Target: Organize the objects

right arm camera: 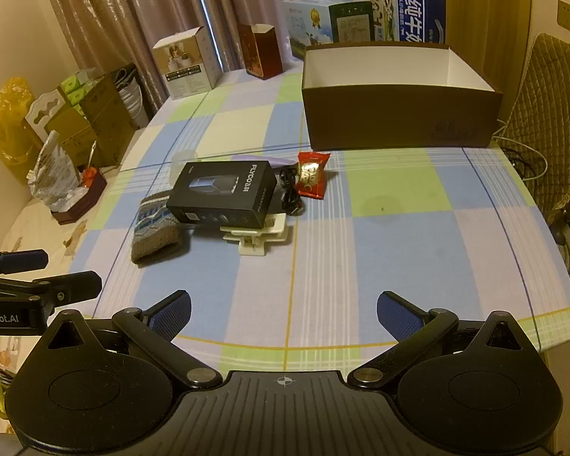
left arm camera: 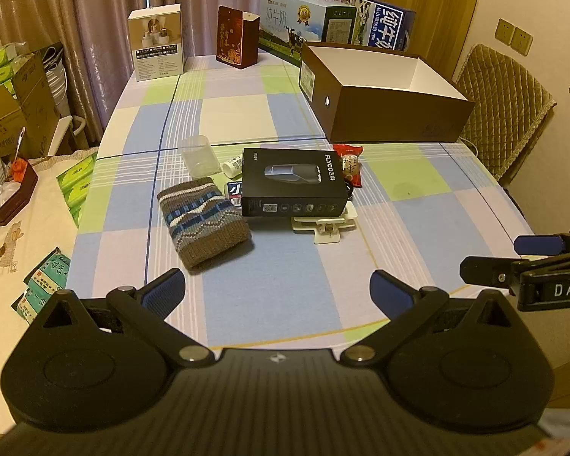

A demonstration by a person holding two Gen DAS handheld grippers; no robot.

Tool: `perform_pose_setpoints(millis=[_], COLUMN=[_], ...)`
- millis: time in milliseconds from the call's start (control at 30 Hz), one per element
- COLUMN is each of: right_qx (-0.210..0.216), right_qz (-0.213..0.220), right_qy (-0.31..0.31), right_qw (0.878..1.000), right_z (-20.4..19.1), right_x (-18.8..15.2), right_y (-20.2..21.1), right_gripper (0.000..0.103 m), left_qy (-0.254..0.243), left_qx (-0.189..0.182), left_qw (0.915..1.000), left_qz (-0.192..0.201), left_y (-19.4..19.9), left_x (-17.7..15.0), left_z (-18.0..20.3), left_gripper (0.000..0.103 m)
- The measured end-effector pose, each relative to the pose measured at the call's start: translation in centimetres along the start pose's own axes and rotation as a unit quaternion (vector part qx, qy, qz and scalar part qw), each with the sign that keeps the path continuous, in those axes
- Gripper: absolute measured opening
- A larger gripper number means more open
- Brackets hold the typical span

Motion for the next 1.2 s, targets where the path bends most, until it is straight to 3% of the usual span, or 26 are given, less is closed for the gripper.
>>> perform_pose_setpoints(millis=[1200], right_qx=[0.006], right_qz=[-0.006], right_qy=[0.008], right_qw=[1.0], right_z=[-0.74], right_x=[0.75], right_y=[-0.87], right_gripper=[0.101], left_qy=[0.009], left_qx=[0.01], left_qw=[0.9999], left_qz=[-0.005], left_y=[-0.12], left_x=[0.67], left_z=[-0.55], left_gripper=[0.102])
Point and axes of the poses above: each gripper's, at about its wrist camera, not at the fingertips, and y roughly against the way its jaws point, z to its right, x to its top, the point moved 10 cm from there along -y, roughly the way its jaws point, and after that the axes turned 7 degrees about -y, right-handed, at the moved point
